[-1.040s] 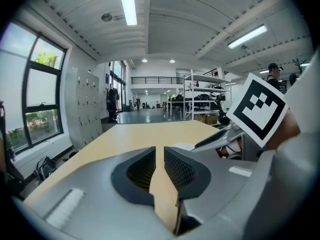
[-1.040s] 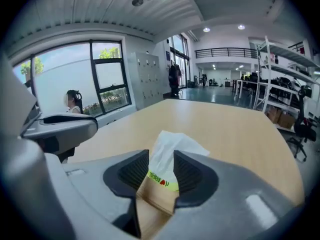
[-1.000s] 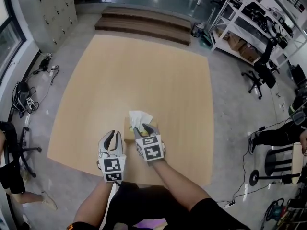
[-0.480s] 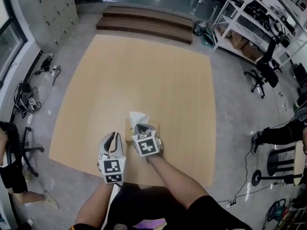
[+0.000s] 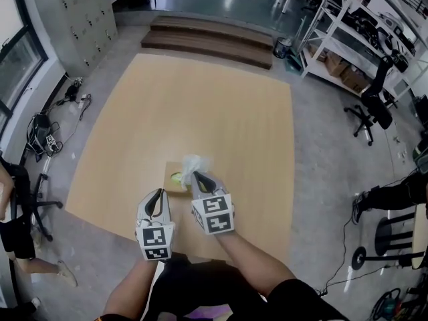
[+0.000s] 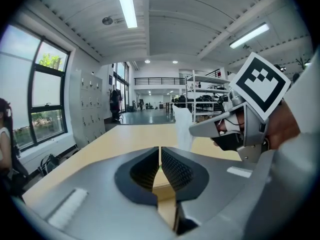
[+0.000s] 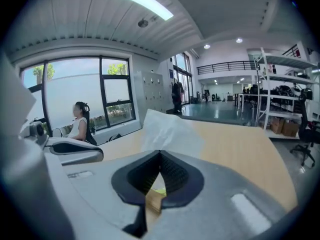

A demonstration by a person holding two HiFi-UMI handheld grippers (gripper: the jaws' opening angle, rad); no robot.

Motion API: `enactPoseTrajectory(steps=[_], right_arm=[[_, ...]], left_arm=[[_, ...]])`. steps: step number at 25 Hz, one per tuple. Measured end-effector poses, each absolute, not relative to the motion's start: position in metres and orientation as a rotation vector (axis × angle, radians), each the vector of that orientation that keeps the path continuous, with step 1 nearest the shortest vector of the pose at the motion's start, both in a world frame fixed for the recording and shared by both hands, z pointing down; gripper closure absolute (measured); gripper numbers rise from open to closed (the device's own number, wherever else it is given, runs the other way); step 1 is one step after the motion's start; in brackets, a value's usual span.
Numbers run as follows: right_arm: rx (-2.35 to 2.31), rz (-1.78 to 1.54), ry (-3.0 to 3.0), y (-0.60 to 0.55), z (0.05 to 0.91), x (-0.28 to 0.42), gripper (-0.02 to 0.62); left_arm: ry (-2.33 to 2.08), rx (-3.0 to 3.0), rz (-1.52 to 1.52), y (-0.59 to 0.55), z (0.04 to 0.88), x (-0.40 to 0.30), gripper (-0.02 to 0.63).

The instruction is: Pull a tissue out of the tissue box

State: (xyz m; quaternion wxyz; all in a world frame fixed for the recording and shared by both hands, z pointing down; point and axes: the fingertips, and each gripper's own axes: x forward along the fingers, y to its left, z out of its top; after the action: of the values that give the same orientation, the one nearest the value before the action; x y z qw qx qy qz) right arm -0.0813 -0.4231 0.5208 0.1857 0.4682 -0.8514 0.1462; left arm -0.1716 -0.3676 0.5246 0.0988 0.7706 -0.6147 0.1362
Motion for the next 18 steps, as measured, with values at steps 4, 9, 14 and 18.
enactPoseTrajectory(steps=[4, 9, 14, 18], right_arm=[[1.304, 0.357, -2.477, -0.396, 0.501, -0.048, 0.603], [1.237, 0.318, -2.545, -0.352, 0.496, -0.015, 0.603], [1.204, 0.332, -2.566, -0.318, 0.504, 0.011, 0.603], [1.184, 0.368, -2.577, -0.296, 0.506, 0.026, 0.603]], left_arm=[[-1.842, 2.267, 0.37, -0.34, 0.516, -0.135, 0.575], [-1.867, 2.201, 0.339, -0.289, 0.52, -0.094, 0.578], [-1.86, 2.145, 0.375, -0.247, 0.531, -0.067, 0.578], [-1.843, 2.137, 0.394, -0.224, 0.532, -0.052, 0.578]])
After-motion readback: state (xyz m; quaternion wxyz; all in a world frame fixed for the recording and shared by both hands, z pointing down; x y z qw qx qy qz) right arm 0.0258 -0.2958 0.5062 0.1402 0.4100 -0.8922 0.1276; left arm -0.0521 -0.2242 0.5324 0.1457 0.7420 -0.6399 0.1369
